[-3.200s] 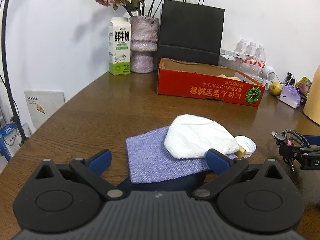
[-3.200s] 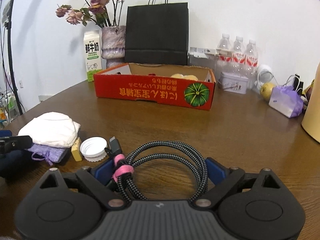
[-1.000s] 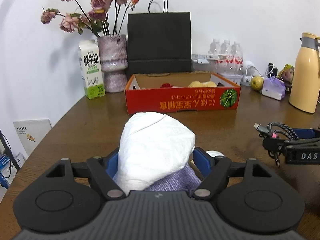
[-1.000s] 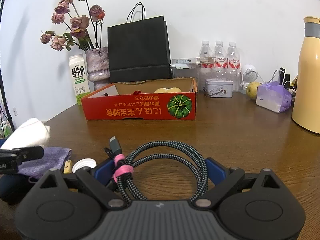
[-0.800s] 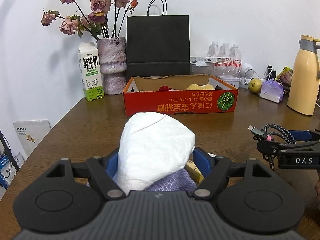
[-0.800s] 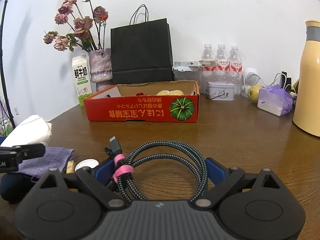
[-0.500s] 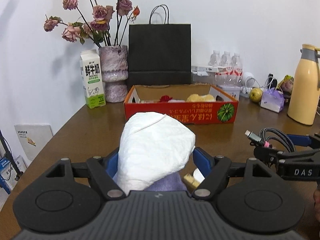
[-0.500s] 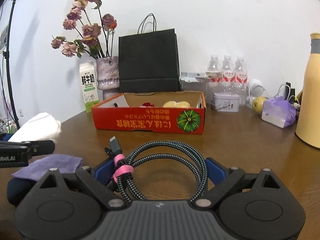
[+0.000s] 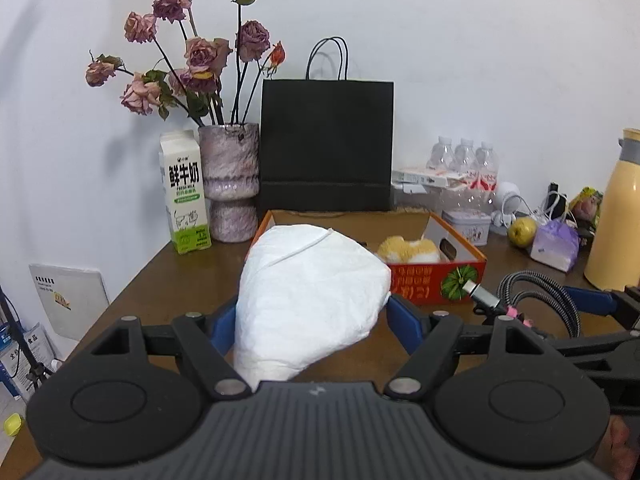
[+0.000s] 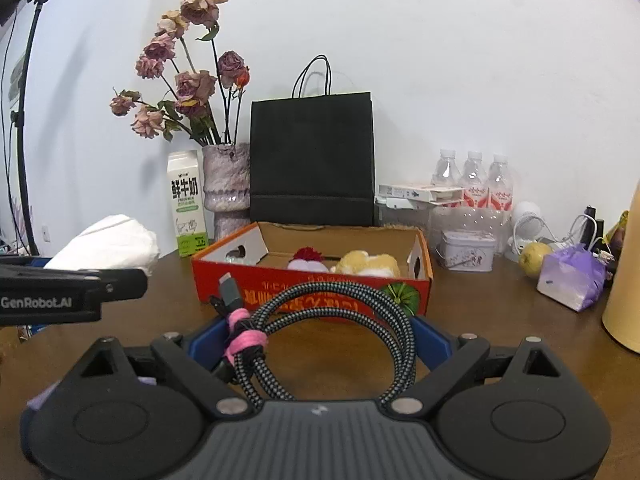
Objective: Organize objects
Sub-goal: 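Carry the white cloth in the left tool and cable in the right tool over the box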
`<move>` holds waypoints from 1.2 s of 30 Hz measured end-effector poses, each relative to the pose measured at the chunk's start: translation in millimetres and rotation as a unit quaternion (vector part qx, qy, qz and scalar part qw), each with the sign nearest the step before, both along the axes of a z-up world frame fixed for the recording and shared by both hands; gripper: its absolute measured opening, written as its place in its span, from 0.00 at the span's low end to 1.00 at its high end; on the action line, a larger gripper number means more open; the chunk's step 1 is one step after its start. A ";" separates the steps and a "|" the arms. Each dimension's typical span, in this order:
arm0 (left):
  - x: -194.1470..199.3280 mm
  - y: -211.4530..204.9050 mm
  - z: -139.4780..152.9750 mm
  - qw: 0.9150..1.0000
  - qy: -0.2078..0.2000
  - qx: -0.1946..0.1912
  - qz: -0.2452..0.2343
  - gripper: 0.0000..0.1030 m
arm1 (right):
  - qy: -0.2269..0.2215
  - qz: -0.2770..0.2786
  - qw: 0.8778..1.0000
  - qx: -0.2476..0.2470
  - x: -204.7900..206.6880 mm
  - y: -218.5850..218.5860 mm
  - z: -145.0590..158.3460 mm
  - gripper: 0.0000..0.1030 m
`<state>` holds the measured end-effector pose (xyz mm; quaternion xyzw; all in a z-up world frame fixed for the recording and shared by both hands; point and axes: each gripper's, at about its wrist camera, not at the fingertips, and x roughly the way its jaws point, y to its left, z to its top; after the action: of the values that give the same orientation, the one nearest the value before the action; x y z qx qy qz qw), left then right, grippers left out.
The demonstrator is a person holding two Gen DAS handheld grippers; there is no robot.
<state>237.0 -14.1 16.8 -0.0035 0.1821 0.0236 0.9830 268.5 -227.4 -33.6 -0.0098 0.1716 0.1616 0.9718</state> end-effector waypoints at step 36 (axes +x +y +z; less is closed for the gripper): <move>149.4 -22.9 17.0 0.998 -0.001 -0.029 0.050 0.75 | -0.014 -0.029 0.999 0.004 151.1 12.9 19.1 0.92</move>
<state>386.4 -37.0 33.9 -0.0408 0.1811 0.0675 0.9803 419.6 -214.5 -14.6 -0.0036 0.1578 0.1342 0.9783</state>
